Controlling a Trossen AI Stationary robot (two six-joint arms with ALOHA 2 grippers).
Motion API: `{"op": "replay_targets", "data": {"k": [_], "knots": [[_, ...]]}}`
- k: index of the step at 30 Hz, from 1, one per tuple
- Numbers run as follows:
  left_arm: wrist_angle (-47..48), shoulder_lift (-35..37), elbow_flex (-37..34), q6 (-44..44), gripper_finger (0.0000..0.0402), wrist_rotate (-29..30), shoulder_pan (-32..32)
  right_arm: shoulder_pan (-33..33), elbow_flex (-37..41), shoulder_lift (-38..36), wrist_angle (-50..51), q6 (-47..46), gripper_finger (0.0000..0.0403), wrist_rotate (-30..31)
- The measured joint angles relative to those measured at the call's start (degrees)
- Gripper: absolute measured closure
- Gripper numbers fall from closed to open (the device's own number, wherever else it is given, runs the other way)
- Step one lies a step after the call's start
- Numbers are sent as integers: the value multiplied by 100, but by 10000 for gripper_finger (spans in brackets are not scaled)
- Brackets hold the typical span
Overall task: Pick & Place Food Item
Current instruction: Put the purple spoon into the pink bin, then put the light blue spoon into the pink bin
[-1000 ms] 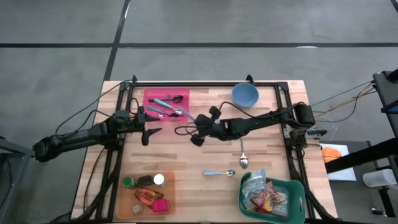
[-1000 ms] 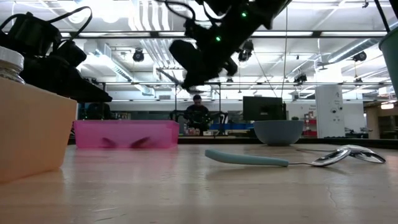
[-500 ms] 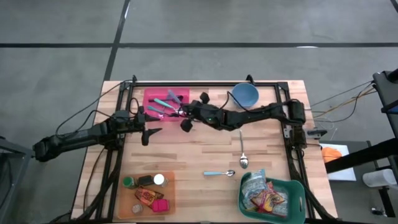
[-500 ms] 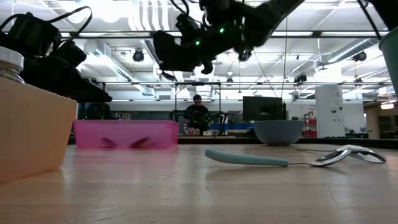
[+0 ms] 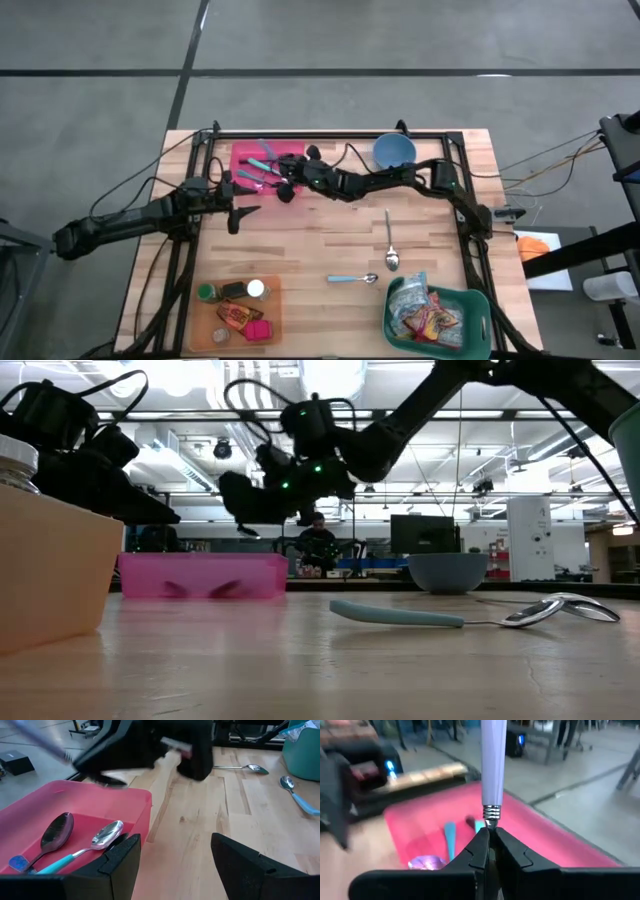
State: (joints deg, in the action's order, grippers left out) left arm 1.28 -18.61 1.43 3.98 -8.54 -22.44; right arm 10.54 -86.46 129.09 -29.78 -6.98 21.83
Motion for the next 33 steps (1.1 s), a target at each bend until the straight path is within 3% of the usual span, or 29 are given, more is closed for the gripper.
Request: {"op": "replay_targets", "data": {"k": [12, 21, 29, 33], "knots": [[0, 0, -1, 1, 158, -2, 0, 99, -1581, 553, 3132, -507, 385, -2], [0, 0, 0, 0, 158, -1, -1, 99, -1792, 575, 3542, -774, 381, -133], [0, 0, 0, 0, 158, -1, 0, 204, -1728, 591, 3560, -1230, 292, -278], [0, 0, 0, -1, 158, -1, -2, 204, -1729, 586, 3545, -1213, 272, -282]]}}
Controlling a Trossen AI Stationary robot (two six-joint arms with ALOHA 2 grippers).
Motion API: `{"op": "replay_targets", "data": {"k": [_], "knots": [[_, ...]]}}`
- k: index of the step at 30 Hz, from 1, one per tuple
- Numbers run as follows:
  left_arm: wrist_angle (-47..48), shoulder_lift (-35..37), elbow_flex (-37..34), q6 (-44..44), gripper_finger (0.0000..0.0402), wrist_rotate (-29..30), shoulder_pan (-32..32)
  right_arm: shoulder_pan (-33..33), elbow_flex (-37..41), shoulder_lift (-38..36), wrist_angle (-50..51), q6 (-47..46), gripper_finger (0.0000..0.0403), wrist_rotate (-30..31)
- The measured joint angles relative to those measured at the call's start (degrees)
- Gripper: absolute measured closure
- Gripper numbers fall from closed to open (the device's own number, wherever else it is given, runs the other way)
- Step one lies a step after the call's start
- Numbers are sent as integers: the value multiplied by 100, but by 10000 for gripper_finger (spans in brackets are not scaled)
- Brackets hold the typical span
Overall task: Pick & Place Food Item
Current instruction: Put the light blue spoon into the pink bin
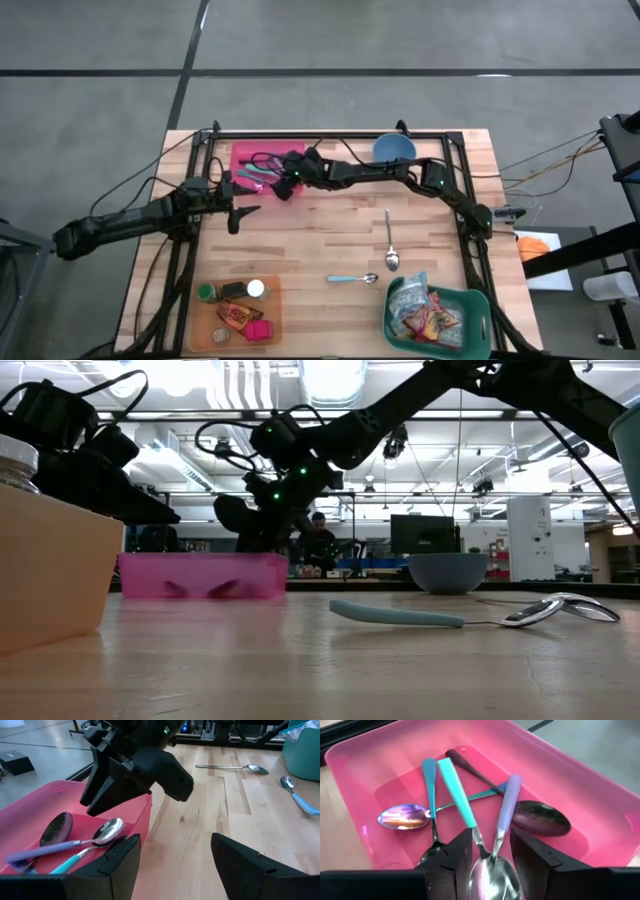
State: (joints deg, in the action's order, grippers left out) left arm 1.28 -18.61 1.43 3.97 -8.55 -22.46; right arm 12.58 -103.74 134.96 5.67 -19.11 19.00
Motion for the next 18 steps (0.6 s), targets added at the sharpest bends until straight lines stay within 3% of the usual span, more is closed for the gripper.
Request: {"op": "replay_targets", "data": {"k": [7, 11, 15, 18], "knots": [[0, 0, 0, 1, 158, 0, 0, -66, 2, -88, 10, 205, 270, 35], [0, 0, -1, 0, 158, 0, 2, -267, 4, -424, 629, 291, 269, 105], [0, 0, 0, 0, 158, 2, 2, -587, 65, -853, 1493, 282, 269, 507], [0, 0, 0, 0, 158, 1, 1, -881, 314, -1192, 1550, 285, 269, 881]]}}
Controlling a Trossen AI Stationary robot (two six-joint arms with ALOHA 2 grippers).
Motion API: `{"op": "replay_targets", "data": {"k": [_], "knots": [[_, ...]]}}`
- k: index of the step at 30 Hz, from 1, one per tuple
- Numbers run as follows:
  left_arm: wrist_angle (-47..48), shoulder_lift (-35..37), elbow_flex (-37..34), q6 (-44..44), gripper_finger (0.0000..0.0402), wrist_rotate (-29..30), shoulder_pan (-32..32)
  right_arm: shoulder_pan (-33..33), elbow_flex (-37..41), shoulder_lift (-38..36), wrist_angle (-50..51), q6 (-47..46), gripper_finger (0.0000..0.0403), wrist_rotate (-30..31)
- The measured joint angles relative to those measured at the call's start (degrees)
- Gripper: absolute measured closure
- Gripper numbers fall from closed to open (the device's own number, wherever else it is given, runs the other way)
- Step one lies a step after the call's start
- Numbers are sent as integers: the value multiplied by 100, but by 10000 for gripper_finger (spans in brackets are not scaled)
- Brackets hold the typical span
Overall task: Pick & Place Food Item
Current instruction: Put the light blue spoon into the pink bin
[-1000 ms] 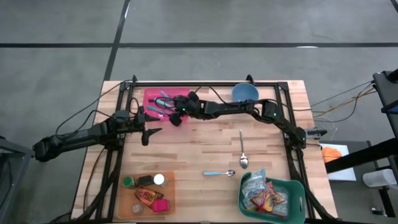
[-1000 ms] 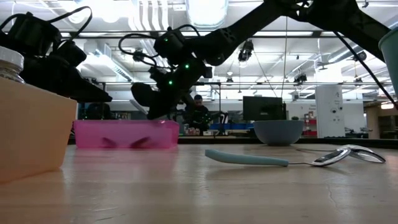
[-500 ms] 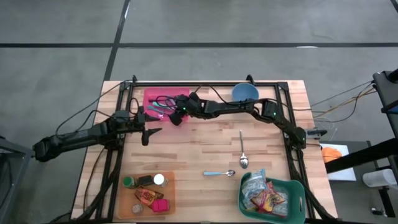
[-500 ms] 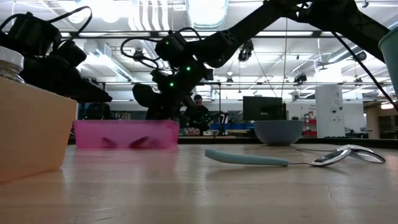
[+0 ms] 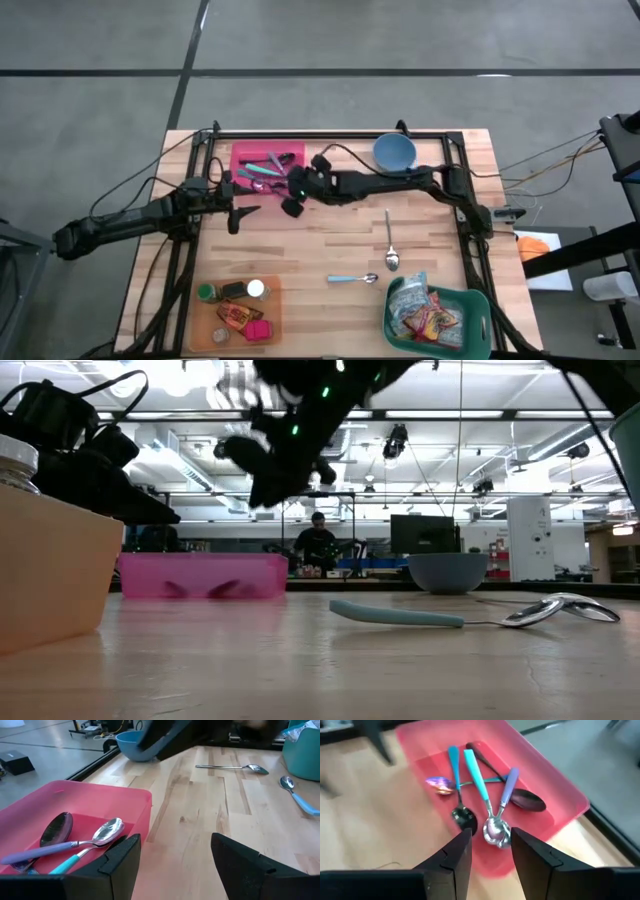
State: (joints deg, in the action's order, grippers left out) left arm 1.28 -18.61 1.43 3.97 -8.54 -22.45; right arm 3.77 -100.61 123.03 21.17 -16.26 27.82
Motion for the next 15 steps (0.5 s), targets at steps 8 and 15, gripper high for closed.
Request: {"op": "replay_targets", "data": {"k": [8, 15], "knots": [[0, 0, -2, 0, 158, 1, -1, -698, 987, -1122, -1, -267, 269, 388], [-1, 0, 0, 1, 158, 0, 1, -1256, 2005, -2068, -35, -303, 269, 251]]}}
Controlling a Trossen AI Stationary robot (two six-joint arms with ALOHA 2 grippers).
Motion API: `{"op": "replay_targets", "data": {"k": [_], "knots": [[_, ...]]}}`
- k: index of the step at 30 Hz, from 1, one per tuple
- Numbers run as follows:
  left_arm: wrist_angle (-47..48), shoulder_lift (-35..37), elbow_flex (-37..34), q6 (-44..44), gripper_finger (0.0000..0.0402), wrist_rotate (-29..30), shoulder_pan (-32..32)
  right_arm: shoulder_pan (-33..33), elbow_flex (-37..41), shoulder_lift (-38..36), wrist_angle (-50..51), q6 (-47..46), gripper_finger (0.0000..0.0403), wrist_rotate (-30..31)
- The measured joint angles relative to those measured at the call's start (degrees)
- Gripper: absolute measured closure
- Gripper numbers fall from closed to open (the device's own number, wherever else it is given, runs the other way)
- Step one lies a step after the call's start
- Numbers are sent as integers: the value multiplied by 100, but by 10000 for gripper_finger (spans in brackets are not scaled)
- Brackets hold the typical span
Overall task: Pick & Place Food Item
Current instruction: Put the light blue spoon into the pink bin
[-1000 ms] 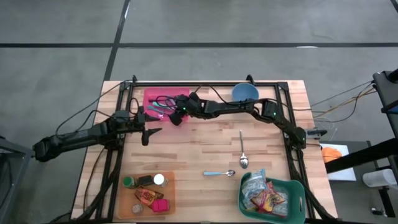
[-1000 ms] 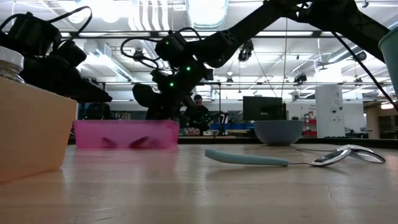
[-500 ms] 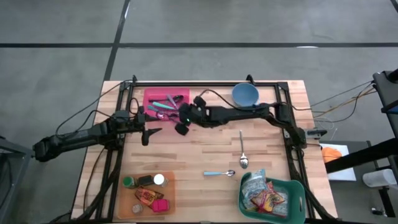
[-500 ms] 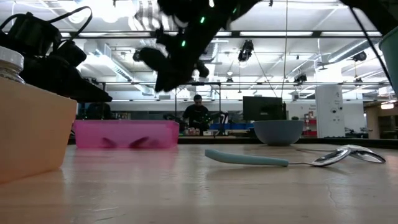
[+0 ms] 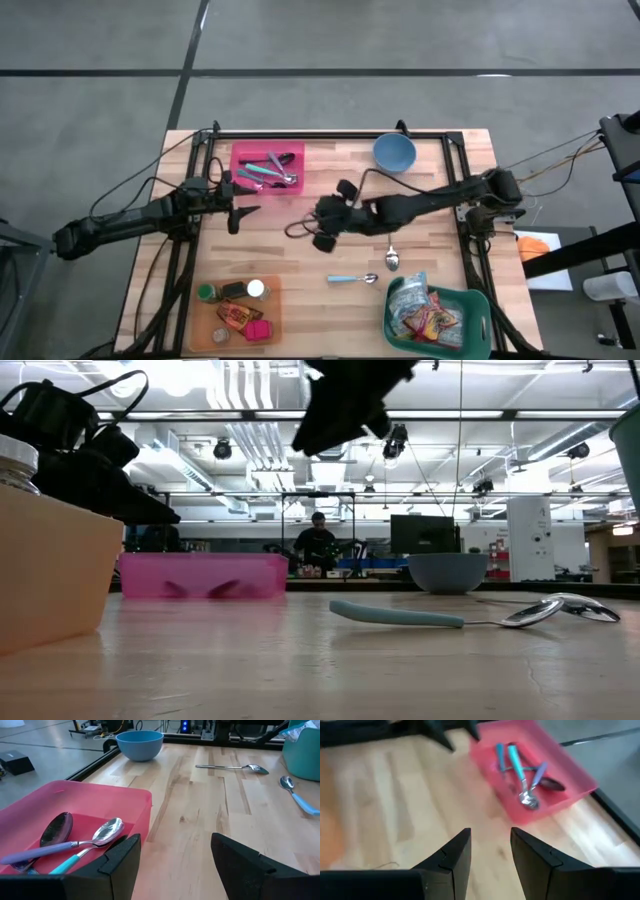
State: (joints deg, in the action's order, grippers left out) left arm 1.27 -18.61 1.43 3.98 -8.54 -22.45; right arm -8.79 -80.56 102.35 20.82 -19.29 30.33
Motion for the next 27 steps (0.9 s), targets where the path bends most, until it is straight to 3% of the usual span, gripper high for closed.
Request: {"op": "replay_targets", "data": {"k": [7, 18, 27], "knots": [[1, 0, 0, -1, 158, 1, 0, -291, 686, -492, 30, 170, 269, -740], [1, -2, -2, -1, 158, -1, -1, -614, 799, -383, 1098, -328, 269, -2261], [0, 0, 0, -1, 158, -1, 0, -1027, 831, -285, 1145, -672, 269, -2472]]}}
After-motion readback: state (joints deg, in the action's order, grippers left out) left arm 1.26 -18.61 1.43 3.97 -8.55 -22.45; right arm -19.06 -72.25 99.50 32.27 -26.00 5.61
